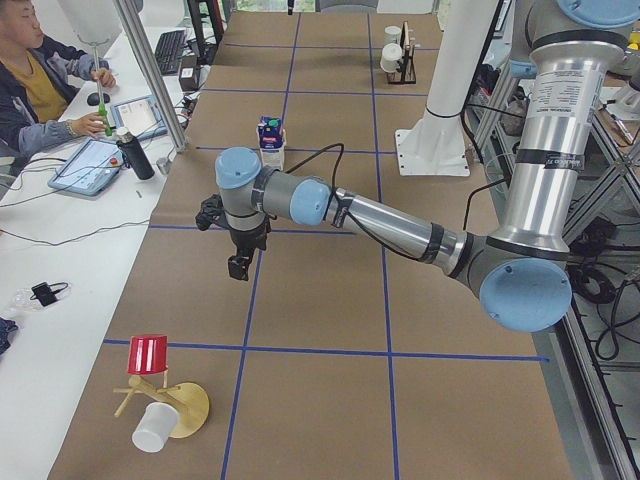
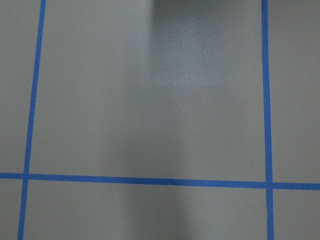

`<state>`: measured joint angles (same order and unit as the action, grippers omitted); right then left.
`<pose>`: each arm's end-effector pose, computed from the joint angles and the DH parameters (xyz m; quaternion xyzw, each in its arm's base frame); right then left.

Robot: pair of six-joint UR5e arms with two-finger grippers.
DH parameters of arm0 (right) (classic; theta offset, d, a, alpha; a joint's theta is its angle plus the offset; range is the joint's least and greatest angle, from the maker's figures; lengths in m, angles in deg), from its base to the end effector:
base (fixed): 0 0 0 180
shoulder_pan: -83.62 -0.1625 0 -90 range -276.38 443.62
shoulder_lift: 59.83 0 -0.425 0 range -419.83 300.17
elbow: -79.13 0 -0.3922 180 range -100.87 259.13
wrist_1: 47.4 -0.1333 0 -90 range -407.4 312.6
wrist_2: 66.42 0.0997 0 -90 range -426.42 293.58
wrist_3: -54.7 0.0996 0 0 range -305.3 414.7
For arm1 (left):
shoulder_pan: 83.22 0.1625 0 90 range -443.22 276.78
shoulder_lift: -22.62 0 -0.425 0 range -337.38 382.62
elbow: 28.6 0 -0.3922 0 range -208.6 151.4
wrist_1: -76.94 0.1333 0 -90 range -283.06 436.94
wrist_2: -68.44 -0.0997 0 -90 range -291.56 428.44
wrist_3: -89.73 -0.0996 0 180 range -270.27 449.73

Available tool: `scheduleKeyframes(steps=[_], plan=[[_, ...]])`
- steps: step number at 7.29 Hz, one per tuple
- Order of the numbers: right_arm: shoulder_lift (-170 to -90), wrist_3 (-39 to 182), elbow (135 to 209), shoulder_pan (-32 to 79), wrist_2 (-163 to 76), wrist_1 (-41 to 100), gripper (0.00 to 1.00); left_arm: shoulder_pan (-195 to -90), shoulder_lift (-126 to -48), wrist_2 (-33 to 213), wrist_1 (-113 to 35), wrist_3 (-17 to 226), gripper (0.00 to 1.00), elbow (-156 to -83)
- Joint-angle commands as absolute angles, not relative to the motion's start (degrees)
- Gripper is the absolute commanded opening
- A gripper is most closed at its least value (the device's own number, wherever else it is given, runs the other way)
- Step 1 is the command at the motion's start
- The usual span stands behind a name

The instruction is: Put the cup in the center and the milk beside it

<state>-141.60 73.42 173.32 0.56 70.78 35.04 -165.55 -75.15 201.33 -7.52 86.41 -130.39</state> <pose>-0.0080 -0.5638 0.5283 0.0674 -0.4197 0.0235 0.9048 0.0073 -0.5453 0.4989 0.0997 0.3669 0.1329 0.9153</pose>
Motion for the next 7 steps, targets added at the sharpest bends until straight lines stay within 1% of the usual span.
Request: scheduleKeyframes(steps=[1,4,7], plan=[[-141.6,73.5,173.3,0.6,70.8,35.0,1.0,-165.5,-74.7,201.3,-7.5,86.4,0.99,-130.7],[-141.6,73.6,173.3,0.6,70.4,35.0,1.0,-165.4,-74.8,201.4,-7.5,86.4,0.99,-133.3],[-141.6,73.6,173.4,0.7,70.4,35.0,1.0,-165.4,-74.8,202.1,-7.5,86.4,0.99,-133.3]])
